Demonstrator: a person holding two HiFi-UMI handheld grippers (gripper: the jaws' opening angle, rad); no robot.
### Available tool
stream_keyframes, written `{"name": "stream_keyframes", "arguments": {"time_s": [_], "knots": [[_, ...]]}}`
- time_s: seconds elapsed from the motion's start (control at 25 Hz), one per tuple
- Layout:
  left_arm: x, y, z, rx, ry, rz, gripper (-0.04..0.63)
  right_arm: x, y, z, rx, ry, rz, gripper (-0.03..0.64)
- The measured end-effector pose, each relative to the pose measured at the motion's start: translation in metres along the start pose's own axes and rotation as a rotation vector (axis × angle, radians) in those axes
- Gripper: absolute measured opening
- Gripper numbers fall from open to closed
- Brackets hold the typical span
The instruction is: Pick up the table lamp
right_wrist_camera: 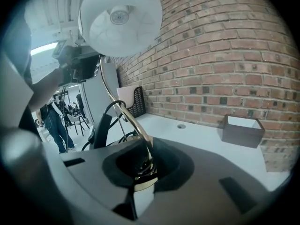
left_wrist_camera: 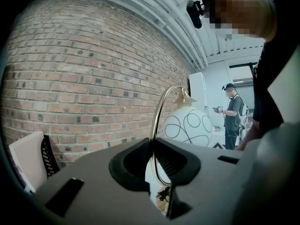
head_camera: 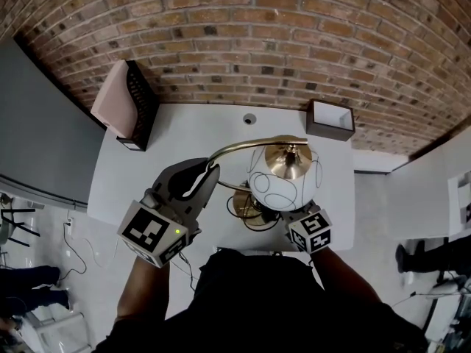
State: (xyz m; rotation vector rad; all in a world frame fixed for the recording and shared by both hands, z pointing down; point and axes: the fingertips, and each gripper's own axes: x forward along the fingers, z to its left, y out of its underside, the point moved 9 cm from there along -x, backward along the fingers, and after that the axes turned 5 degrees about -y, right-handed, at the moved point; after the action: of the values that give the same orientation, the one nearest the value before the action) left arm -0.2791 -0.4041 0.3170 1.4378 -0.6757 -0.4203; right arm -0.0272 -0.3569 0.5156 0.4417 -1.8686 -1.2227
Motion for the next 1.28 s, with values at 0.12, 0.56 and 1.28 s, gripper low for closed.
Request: {"name": "stream_keyframes", "arguments": {"time_s": [0.12,0.56,1.28], "knots": [[-0.005,-0.002,-0.008,0.010,0.009,-0.003,0.045,-0.005,0.002,0.004,0.011,-0.002,-0.007,0.052],[-0.006,-0.002,-0.021,0.030,0.025,0.001,0.044,-0.013,0.011,0.006,0.004,0.007,-0.013,0.051],[-0.008,-0.004,-0.023,0.043,0.014,-0.005,0.044,-0.012,0.008,0.003,0.008,0.001,-0.023,0.052]]}}
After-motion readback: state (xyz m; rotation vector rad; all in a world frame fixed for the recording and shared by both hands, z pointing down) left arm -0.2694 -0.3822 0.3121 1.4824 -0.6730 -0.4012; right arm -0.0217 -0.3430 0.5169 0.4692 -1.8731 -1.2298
